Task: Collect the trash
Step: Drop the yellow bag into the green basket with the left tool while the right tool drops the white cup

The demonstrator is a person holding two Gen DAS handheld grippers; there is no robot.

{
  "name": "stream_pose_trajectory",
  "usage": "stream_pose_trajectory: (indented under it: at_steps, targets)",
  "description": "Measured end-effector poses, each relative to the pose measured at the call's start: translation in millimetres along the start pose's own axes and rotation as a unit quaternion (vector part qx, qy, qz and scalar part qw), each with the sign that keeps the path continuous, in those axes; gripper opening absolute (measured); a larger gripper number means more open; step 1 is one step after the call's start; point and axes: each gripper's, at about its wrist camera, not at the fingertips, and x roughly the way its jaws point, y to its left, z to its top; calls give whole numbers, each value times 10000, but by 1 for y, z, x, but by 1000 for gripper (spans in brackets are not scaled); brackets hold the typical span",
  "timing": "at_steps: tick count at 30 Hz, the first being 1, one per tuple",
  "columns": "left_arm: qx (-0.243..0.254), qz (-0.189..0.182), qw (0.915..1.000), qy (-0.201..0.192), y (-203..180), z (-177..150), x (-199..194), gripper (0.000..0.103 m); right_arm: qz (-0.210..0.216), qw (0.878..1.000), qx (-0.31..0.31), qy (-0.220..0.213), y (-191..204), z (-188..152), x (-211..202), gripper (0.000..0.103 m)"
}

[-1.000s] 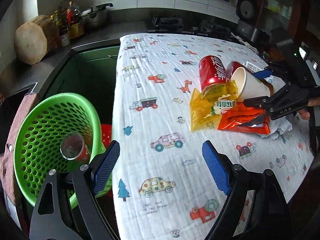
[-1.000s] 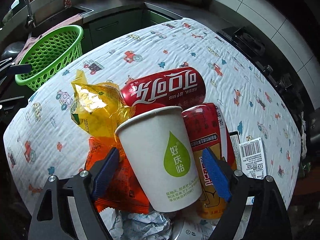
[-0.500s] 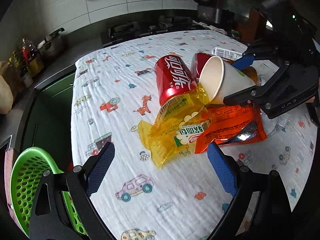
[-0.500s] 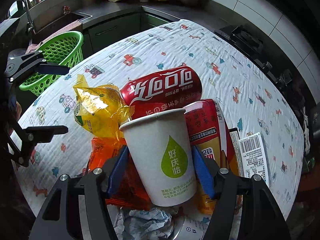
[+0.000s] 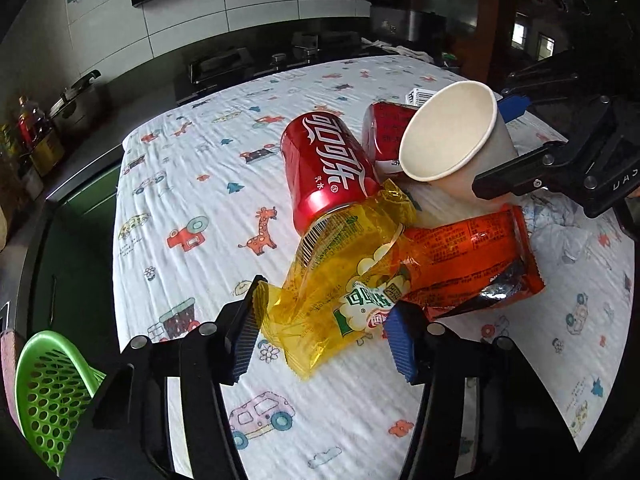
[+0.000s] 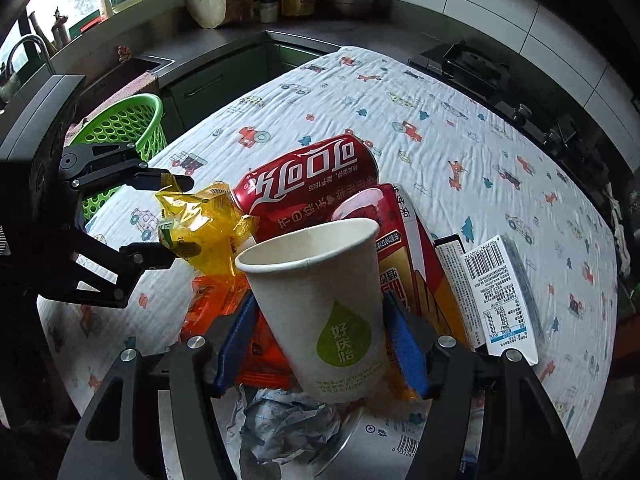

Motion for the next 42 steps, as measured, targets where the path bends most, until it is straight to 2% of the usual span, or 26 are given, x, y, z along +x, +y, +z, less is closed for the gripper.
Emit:
stream_pose_trajectory:
  at_steps: [4, 7, 15, 20, 28, 35, 38, 39, 40, 42]
  targets:
    - [-82, -9, 9999, -71, -1, -4, -12, 37, 30, 10000, 59, -74, 3, -1, -6, 62]
    - [-136, 43, 9998, -120, -1, -9, -20, 32, 46, 9999, 82, -144, 7, 0, -12, 62]
    - [-615, 229, 9971, -391, 19, -26, -59, 32, 53, 9992, -39, -395, 26, 9, -32, 62]
    - [-940, 592, 9920, -592, 45, -43, -94, 32, 128, 9983, -140, -552, 42, 20, -39, 62]
    - [-1750, 1403, 9736, -428, 117, -85, -135, 32, 540, 9956, -326, -690, 82, 48, -31, 62]
    - [-2426, 1765, 9540, 24, 177, -127, -136, 32, 936, 9920, -499, -691, 125, 77, -13, 62]
    - [-2655, 1834, 9463, 194, 192, -145, -130, 43, 1055, 9905, -561, -685, 141, 90, -6, 62]
    - [-2720, 1841, 9442, 232, 196, -152, -128, 49, 1099, 9900, -569, -682, 146, 95, -3, 62]
    - [-2795, 1880, 9411, 283, 199, -158, -127, 59, 1143, 9895, -571, -673, 151, 100, 0, 62]
    - [-2902, 1947, 9364, 335, 205, -167, -125, 61, 1250, 9884, -569, -653, 161, 108, 6, 62]
